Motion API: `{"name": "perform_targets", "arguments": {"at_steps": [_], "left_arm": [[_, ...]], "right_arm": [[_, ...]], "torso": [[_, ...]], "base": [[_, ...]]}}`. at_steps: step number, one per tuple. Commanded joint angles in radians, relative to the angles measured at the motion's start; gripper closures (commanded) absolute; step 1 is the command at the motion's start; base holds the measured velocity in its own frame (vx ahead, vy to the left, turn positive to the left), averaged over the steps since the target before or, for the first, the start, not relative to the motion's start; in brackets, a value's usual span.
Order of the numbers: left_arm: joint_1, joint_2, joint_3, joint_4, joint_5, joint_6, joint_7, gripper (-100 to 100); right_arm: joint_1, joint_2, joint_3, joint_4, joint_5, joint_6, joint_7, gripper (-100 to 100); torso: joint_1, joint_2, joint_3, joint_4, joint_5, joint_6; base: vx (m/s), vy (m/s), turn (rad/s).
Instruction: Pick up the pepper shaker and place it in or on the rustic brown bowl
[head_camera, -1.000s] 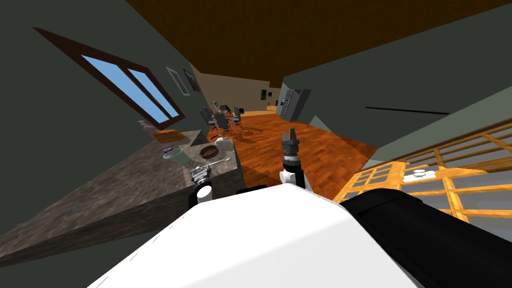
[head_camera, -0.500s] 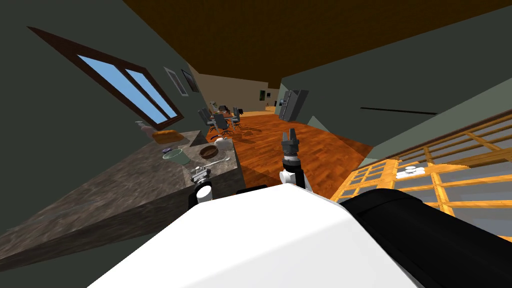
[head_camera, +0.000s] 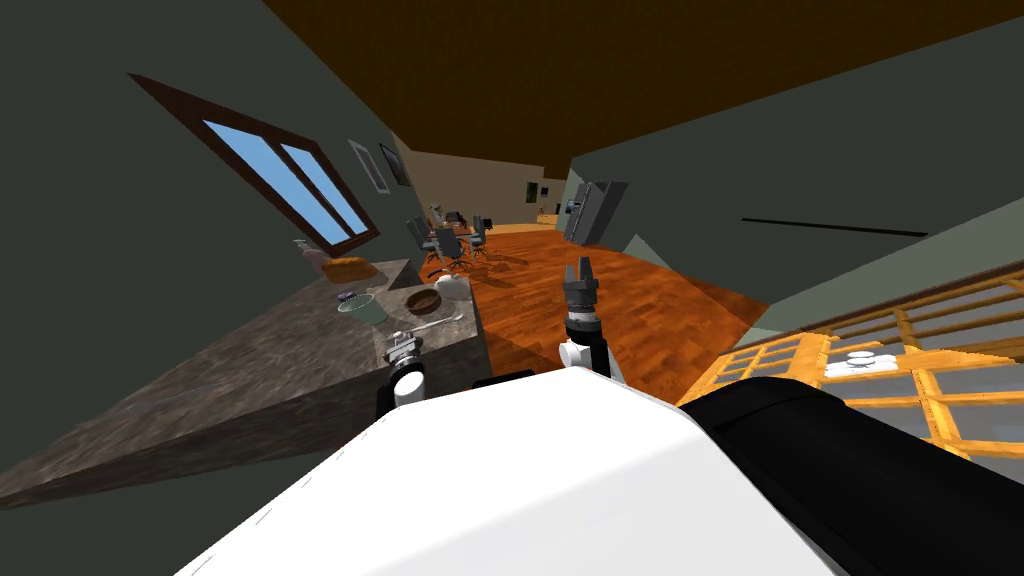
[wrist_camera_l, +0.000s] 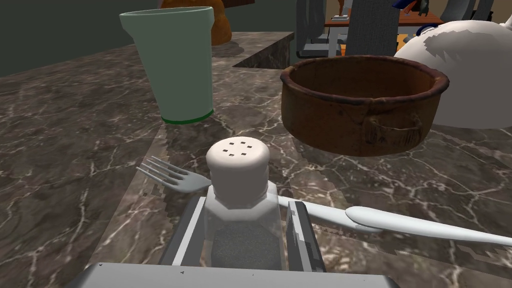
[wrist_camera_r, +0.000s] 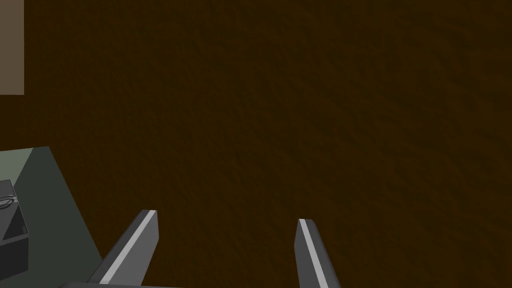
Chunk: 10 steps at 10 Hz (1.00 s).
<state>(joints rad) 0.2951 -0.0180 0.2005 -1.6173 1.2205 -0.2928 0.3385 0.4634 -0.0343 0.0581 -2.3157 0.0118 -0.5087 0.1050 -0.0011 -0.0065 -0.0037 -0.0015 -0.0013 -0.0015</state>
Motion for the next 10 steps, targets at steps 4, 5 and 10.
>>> {"name": "perform_targets", "arguments": {"at_steps": [4,5,10], "left_arm": [[0.011,0.041,-0.037,0.0,-0.093,0.035,0.121,100],[0.011,0.041,-0.037,0.0,-0.093,0.035,0.127,100],[0.024,0.09,-0.083,0.001,-0.201,0.073,0.265,100]], "right_arm": [[0.0,0.0,0.0,0.0,0.0,0.0,0.0,0],[0.0,0.0,0.0,0.0,0.0,0.0,0.0,0],[0.0,0.0,0.0,0.0,0.0,0.0,0.0,0]], "torso": [[0.0,0.0,0.0,0.0,0.0,0.001],[0.0,0.0,0.0,0.0,0.0,0.001],[0.0,0.001,0.0,0.0,0.0,0.001]], "base": [[0.053,-0.045,0.174],[0.038,-0.041,0.119],[0.046,-0.045,0.186]]}}
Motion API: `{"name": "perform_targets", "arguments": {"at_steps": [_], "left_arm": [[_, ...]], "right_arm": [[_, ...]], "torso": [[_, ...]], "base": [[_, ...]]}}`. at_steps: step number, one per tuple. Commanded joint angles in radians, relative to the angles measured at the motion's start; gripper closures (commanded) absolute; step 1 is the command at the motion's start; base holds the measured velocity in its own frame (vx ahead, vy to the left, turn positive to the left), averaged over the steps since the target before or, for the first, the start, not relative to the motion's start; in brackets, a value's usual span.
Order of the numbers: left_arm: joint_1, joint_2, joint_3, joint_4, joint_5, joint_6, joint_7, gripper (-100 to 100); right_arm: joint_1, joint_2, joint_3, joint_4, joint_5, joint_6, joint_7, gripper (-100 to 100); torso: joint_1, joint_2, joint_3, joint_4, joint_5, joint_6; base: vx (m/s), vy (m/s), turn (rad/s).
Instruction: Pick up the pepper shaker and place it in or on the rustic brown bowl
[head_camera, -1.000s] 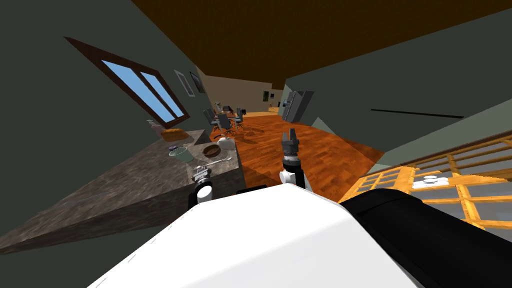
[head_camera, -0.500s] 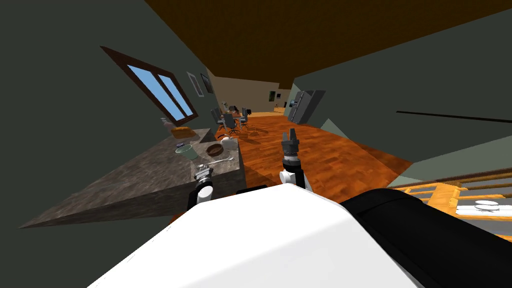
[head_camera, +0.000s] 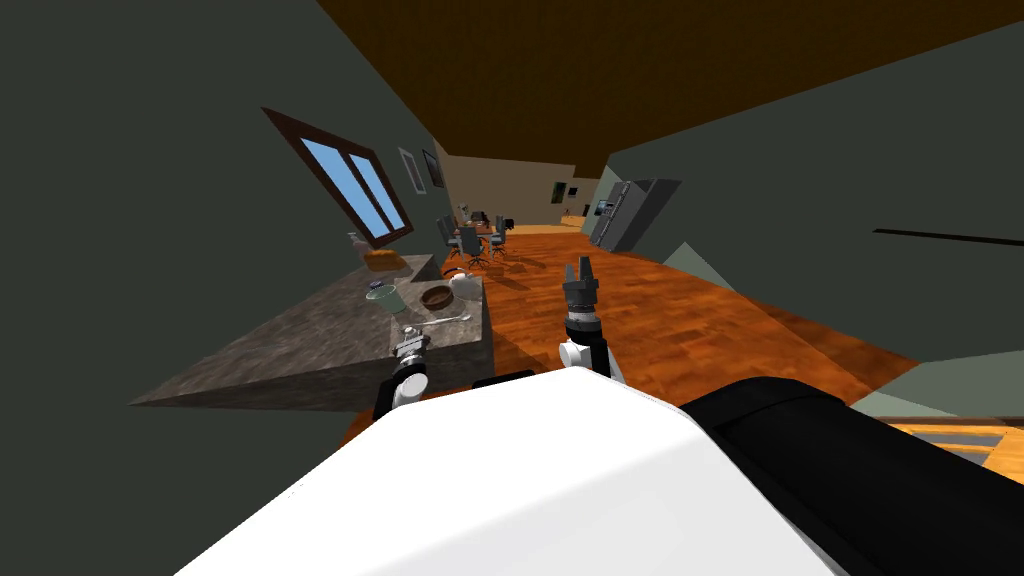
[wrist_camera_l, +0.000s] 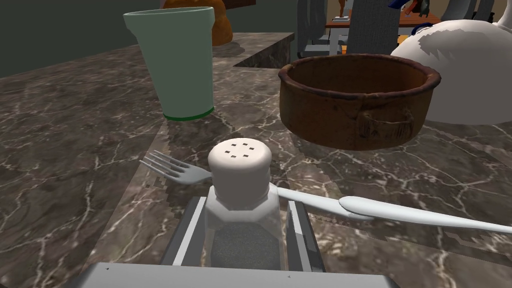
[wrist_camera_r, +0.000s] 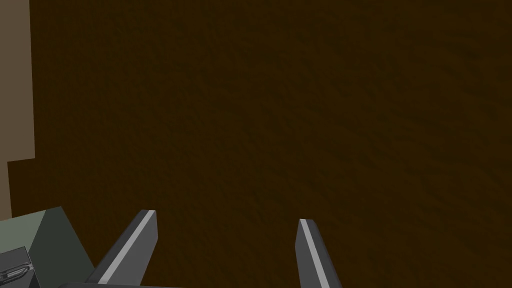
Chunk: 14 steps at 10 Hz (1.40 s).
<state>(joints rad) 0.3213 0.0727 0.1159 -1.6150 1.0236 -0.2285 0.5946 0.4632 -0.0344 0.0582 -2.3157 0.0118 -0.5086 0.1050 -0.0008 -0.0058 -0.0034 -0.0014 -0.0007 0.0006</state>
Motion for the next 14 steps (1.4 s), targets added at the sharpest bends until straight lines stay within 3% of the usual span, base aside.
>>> {"name": "perform_targets", "arguments": {"at_steps": [1,2,5,7,8,9,11,14], "left_arm": [[0.003,0.015,-0.013,-0.002,-0.04,0.022,0.05,100],[0.003,0.015,-0.013,-0.002,-0.04,0.022,0.055,100],[0.012,0.048,-0.043,-0.001,-0.112,0.047,0.139,100],[0.011,0.047,-0.04,-0.004,-0.107,0.042,0.136,100],[0.011,0.048,-0.041,-0.004,-0.108,0.042,0.14,0],[0.021,0.051,-0.035,-0.002,-0.103,0.045,0.139,100],[0.023,0.06,-0.023,-0.005,-0.094,0.052,0.135,100],[-0.012,0.112,0.037,-0.043,-0.044,0.08,0.111,100]], "right_arm": [[0.0,0.0,0.0,0.0,0.0,0.0,0.0,0],[0.0,0.0,0.0,0.0,0.0,0.0,0.0,0],[0.0,0.0,0.0,0.0,0.0,0.0,0.0,0],[0.0,0.0,0.0,0.0,0.0,0.0,0.0,0],[0.0,0.0,0.0,0.0,0.0,0.0,0.0,0],[0.0,0.0,0.0,0.0,0.0,0.0,0.0,0],[0.0,0.0,0.0,0.0,0.0,0.0,0.0,0],[-0.001,0.0,0.0,0.0,0.0,0.0,0.0,0]], "torso": [[0.0,0.0,0.0,0.0,0.0,0.0],[0.0,0.0,0.0,0.0,0.0,-0.001],[0.001,0.0,-0.001,-0.001,0.002,0.0],[0.0,0.0,-0.001,-0.003,0.003,0.0],[0.002,0.001,-0.001,-0.003,0.004,0.0],[0.003,0.001,-0.001,-0.003,0.004,0.0],[0.006,0.017,0.004,-0.007,0.008,-0.006],[0.001,0.021,0.006,-0.009,0.008,-0.008]], "base": [[0.047,-0.043,0.19],[0.036,-0.041,0.121],[0.036,-0.043,0.174],[0.021,-0.026,0.067],[0.0,0.0,0.0],[-0.127,-0.008,0.043],[-0.203,-0.032,0.039],[-0.202,-0.135,0.023]]}}
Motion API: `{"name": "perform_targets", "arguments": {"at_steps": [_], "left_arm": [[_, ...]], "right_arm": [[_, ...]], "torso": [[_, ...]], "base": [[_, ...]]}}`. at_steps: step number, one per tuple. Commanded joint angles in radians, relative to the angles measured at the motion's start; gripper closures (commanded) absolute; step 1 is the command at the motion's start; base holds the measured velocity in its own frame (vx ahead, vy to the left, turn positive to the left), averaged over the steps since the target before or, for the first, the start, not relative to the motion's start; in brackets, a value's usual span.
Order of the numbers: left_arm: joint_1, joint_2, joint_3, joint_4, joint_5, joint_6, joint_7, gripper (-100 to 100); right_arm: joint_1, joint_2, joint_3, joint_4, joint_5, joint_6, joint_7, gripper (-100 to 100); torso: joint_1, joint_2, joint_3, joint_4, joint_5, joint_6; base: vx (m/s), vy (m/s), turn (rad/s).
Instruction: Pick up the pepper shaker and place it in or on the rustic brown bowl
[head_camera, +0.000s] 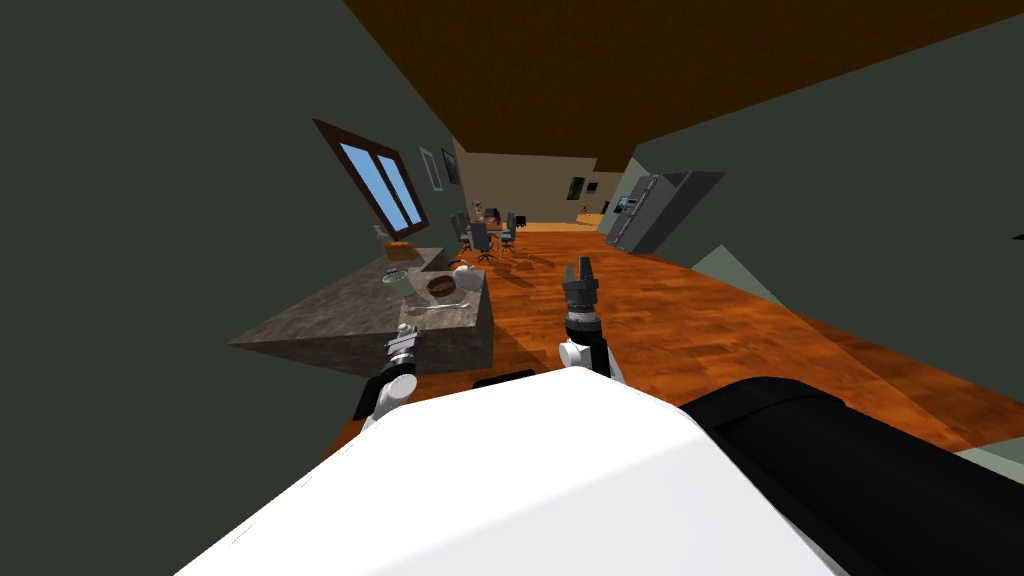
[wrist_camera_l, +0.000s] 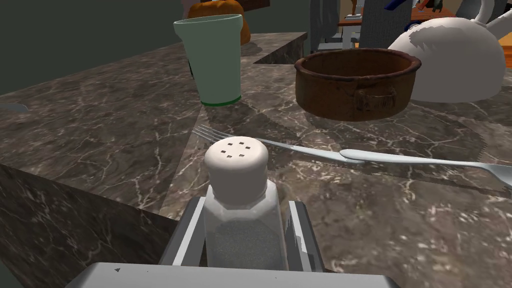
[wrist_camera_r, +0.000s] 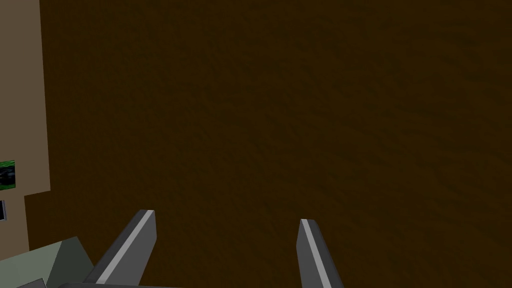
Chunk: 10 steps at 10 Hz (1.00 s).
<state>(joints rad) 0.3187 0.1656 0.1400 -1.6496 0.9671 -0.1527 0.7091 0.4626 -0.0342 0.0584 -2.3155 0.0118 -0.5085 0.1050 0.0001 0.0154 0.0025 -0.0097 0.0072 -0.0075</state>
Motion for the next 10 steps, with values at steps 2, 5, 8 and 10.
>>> {"name": "perform_targets", "arguments": {"at_steps": [2,5,8,10], "left_arm": [[-0.029,0.042,0.039,-0.026,0.033,0.015,-0.015,100],[-0.076,0.089,0.091,-0.063,0.074,0.036,-0.039,100],[-0.115,0.132,0.143,-0.087,0.111,0.062,-0.056,100],[-0.129,0.16,0.184,-0.087,0.136,0.091,-0.058,100]], "right_arm": [[0.0,0.0,0.0,0.0,0.0,0.0,0.0,0],[0.0,0.0,0.0,0.0,0.0,0.0,0.0,0],[0.0,0.0,0.0,0.0,0.0,0.0,0.0,0],[0.001,0.0,0.0,0.0,0.0,0.0,0.0,0]], "torso": [[0.001,-0.003,-0.001,0.0,0.0,0.0],[0.002,-0.011,-0.006,-0.002,0.0,0.001],[0.003,-0.015,-0.009,-0.004,0.0,0.002],[0.001,-0.018,-0.01,-0.004,0.0,0.003]], "base": [[-0.101,-0.083,-0.022],[-0.038,-0.072,-0.031],[0.002,-0.078,-0.054],[0.065,-0.096,-0.083]]}}
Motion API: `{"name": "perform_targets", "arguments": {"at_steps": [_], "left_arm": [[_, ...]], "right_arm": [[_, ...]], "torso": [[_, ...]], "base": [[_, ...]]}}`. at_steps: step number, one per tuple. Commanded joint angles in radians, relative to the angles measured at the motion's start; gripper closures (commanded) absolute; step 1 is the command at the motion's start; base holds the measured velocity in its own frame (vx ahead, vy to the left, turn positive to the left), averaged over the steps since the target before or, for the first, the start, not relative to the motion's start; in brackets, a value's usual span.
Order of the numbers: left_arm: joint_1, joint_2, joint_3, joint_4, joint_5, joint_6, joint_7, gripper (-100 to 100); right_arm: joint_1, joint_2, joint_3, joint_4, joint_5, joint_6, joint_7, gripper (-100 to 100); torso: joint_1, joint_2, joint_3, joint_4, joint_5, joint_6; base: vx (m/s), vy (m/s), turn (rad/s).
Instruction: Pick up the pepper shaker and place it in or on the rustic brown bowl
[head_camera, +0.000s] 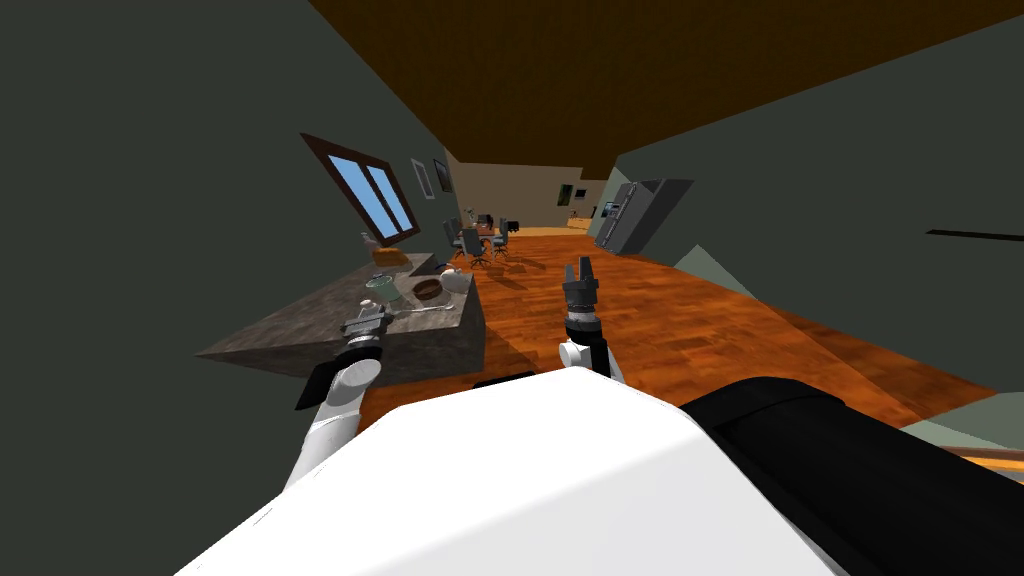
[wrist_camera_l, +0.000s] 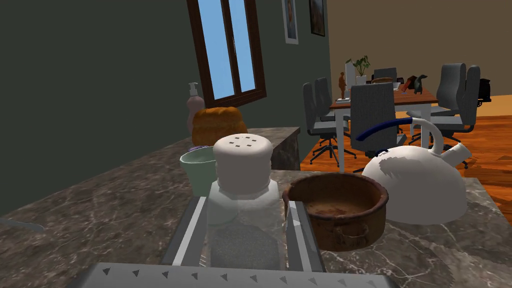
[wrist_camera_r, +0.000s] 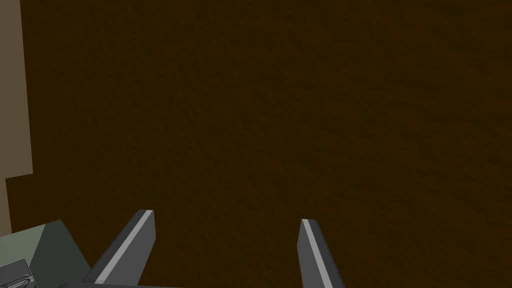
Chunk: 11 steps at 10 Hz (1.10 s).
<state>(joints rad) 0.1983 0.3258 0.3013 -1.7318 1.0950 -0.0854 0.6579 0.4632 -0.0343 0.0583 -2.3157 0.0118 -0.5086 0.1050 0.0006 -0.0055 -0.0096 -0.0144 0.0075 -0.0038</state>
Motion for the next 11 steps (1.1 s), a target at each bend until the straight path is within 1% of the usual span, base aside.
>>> {"name": "perform_targets", "arguments": {"at_steps": [1,2,3,5,8,11], "left_arm": [[-0.011,0.008,0.036,-0.001,0.015,0.035,-0.004,100],[-0.011,0.015,0.05,0.004,0.023,0.048,-0.001,100],[-0.008,0.029,0.078,0.019,0.036,0.076,0.009,100],[-0.001,0.041,0.106,0.039,0.049,0.107,0.022,100],[0.012,0.057,0.147,0.073,0.066,0.155,0.043,100],[0.023,0.071,0.186,0.105,0.081,0.202,0.064,100]], "right_arm": [[0.0,0.0,0.0,0.0,0.0,0.0,0.0,0],[0.0,0.0,0.0,0.0,0.0,0.0,0.0,0],[0.0,0.0,0.0,0.0,0.0,0.0,0.0,0],[0.0,0.0,0.0,0.0,0.0,0.0,0.0,0],[0.0,0.0,0.0,0.0,0.0,0.0,0.0,0],[0.0,0.0,0.0,0.0,0.0,0.0,0.0,0]], "torso": [[0.0,0.0,0.0,0.0,0.0,0.0],[0.001,-0.003,-0.002,-0.001,0.0,0.0],[0.002,-0.003,-0.002,-0.001,0.001,0.0],[0.003,-0.011,-0.007,-0.003,0.002,0.001],[0.007,-0.01,-0.006,-0.003,0.004,0.001],[0.009,-0.01,-0.007,-0.003,0.004,0.001]], "base": [[0.121,-0.095,-0.083],[0.111,-0.069,-0.065],[0.19,-0.092,-0.118],[0.213,-0.058,-0.088],[0.192,-0.039,-0.076],[0.198,-0.015,-0.072]]}}
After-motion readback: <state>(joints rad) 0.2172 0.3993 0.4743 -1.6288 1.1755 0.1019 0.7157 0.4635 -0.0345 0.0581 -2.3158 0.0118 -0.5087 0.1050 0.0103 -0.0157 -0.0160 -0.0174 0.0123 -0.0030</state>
